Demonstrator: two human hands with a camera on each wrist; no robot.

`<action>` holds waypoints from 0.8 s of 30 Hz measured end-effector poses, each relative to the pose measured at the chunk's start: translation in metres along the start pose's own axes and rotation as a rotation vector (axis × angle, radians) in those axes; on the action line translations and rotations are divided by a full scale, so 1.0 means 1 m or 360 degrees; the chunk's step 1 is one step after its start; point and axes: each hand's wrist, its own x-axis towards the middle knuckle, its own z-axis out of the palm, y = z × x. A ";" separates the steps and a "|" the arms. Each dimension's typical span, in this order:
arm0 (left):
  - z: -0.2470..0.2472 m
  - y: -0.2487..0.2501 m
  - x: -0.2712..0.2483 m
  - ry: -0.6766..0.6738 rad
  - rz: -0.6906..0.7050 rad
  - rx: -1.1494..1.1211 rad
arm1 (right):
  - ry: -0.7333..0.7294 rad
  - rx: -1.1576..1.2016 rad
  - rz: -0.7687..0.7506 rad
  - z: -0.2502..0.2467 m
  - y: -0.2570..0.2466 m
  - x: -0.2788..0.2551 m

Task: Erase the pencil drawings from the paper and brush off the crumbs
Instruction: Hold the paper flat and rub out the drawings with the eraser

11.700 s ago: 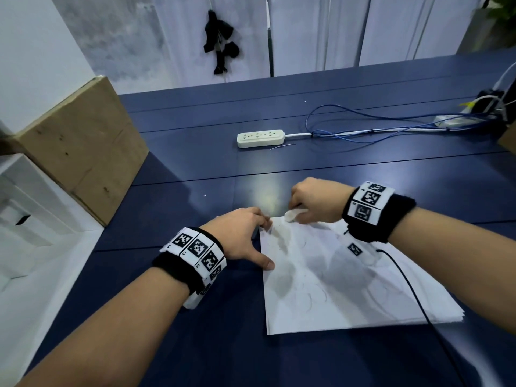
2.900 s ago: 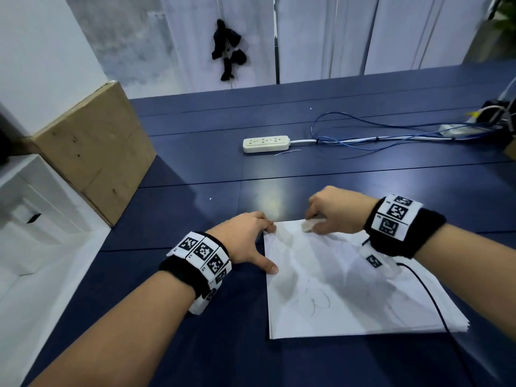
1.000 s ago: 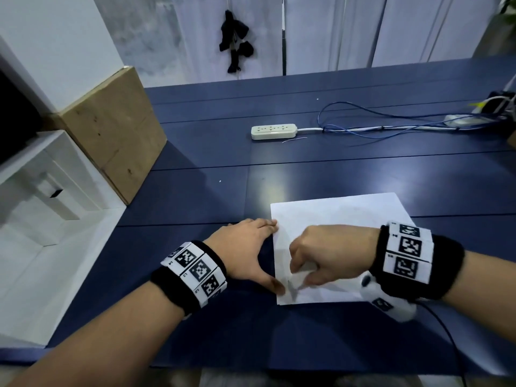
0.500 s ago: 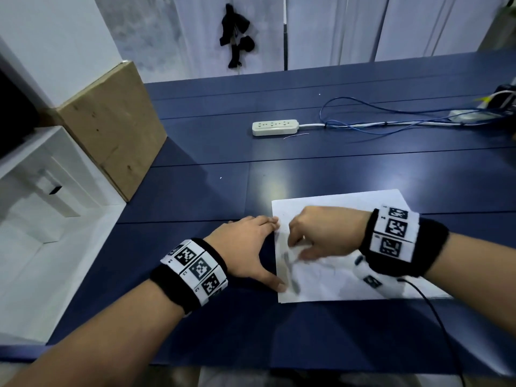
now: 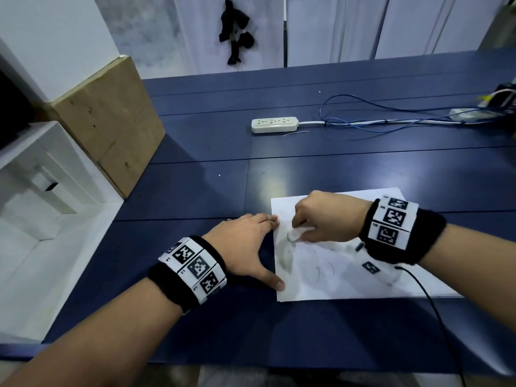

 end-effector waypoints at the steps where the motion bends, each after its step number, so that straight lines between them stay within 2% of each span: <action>1: 0.000 -0.001 0.000 0.0004 0.0000 -0.0003 | 0.0018 -0.0034 0.0013 0.002 0.002 0.000; 3: 0.000 -0.001 0.000 0.0012 -0.0001 -0.0009 | 0.0031 -0.0058 -0.0118 0.005 -0.005 -0.009; 5: 0.001 -0.001 0.000 0.0013 0.0001 -0.0008 | -0.0059 0.0037 -0.0353 0.008 -0.019 -0.023; 7: 0.001 0.000 0.000 0.0013 0.0008 -0.0001 | -0.0168 0.0108 -0.0455 0.009 -0.026 -0.029; 9: 0.000 0.001 0.001 0.0004 0.0006 0.0007 | -0.0144 0.0080 -0.0387 0.006 -0.021 -0.021; 13: -0.001 0.001 0.000 -0.0008 -0.0004 0.0002 | 0.0073 -0.0033 0.0002 0.001 0.005 -0.001; 14: -0.001 0.000 0.000 -0.0008 -0.0005 -0.0001 | 0.0100 -0.0043 0.0002 0.004 0.007 -0.002; 16: -0.001 0.000 0.000 -0.0009 -0.0009 -0.0014 | 0.0099 0.0019 -0.0158 0.006 -0.002 -0.013; 19: 0.000 0.000 0.000 -0.0003 -0.0006 -0.0017 | -0.0128 0.0222 -0.0452 0.009 -0.025 -0.032; 21: 0.000 0.001 0.000 -0.0013 -0.0007 -0.0014 | -0.0189 0.0213 -0.0446 0.007 -0.026 -0.031; 24: -0.001 0.001 0.001 -0.0018 -0.0010 0.0006 | -0.0026 0.0027 -0.0179 0.000 -0.007 -0.010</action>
